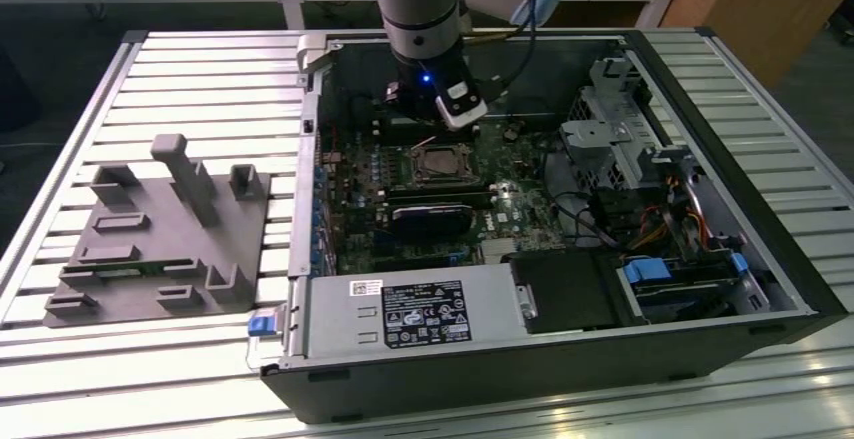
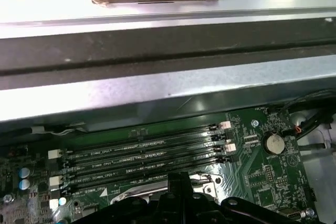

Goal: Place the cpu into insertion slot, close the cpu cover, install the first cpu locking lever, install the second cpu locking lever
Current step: 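Install the first cpu locking lever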

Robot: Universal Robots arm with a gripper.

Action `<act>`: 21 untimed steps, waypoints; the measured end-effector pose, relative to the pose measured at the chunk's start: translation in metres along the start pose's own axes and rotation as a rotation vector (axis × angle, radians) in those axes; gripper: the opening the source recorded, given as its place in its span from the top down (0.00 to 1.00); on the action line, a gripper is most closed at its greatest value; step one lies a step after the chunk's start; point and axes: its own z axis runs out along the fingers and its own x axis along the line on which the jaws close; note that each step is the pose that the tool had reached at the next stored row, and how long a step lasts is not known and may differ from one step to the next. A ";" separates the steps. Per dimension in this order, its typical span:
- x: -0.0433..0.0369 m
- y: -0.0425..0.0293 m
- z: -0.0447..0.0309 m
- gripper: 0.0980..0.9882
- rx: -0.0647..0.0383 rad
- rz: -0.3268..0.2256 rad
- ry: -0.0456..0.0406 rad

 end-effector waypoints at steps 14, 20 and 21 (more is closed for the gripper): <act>-0.0018 0.0069 0.0051 0.99 0.014 0.008 -0.0045; -0.0011 0.0062 0.0079 0.99 0.016 0.004 -0.0276; -0.0006 0.0060 0.0084 0.99 0.016 0.004 -0.0300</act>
